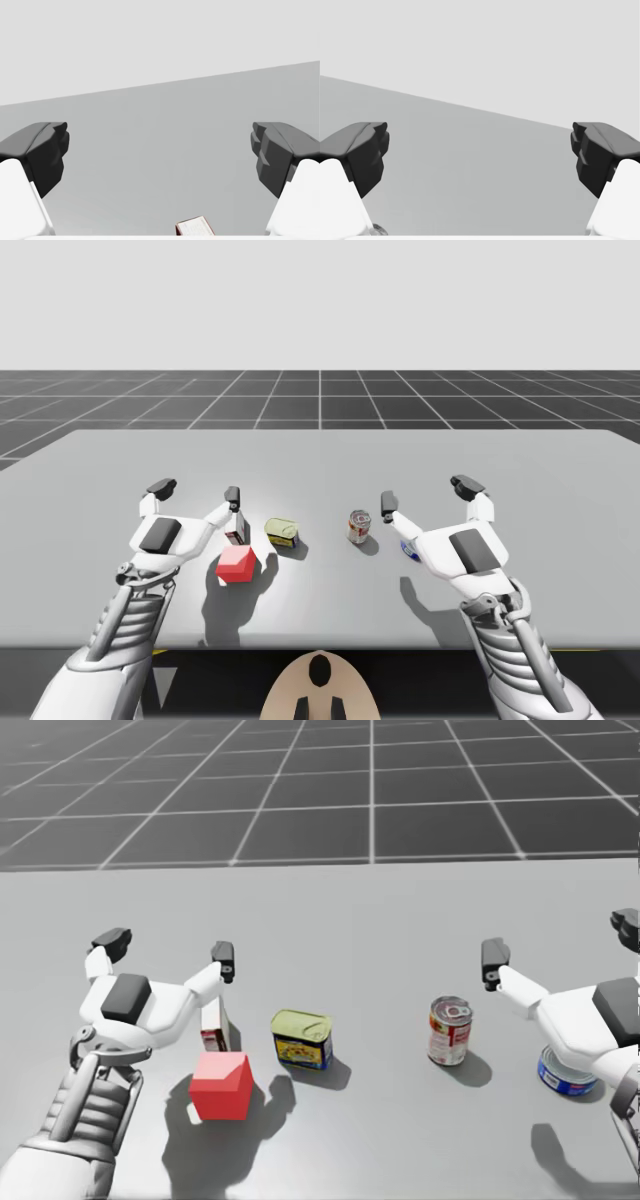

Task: Find the red cube and pick it up.

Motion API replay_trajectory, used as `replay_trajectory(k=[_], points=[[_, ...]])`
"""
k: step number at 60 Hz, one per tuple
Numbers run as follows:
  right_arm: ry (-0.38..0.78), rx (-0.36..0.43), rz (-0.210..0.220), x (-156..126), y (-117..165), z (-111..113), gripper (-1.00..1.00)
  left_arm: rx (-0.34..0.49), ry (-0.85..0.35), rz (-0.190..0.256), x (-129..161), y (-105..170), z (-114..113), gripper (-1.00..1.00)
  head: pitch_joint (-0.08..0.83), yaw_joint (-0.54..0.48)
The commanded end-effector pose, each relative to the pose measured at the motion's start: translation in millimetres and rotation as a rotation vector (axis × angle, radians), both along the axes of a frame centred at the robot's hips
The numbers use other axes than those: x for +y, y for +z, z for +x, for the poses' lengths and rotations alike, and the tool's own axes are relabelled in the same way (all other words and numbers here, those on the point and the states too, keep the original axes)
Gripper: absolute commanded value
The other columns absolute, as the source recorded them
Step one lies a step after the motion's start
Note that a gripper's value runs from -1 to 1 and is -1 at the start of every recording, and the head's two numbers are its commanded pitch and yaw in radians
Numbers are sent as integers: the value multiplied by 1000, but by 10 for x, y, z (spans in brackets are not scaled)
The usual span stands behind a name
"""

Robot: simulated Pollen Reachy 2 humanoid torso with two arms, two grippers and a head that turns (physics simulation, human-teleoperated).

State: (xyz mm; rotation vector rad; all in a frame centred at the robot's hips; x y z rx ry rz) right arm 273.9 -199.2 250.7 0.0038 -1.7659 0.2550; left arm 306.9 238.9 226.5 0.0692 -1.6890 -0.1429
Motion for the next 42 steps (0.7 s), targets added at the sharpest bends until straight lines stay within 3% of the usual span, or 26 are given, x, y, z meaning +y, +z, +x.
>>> replay_trajectory(k=[1, 19, 32, 35, 42], points=[[5, 2, 0, 10, -1, -4, -1000, 1, -1, 1, 2, 0, 7, -1000, 572, 158], [23, 17, -7, 31, -16, -20, -1000, 7, 0, -3, 9, -1, 10, -1000, 701, 294], [44, 38, -11, 36, -29, -20, -1000, 18, -13, -31, 11, 12, 10, -1000, 739, 324], [45, 39, -10, 33, -29, -20, -1000, 36, -27, -57, 14, 41, -1, -1000, 741, 322], [37, 44, -6, 11, -36, -12, -1000, 113, -61, -69, 24, 163, -162, -1000, 729, 320]])
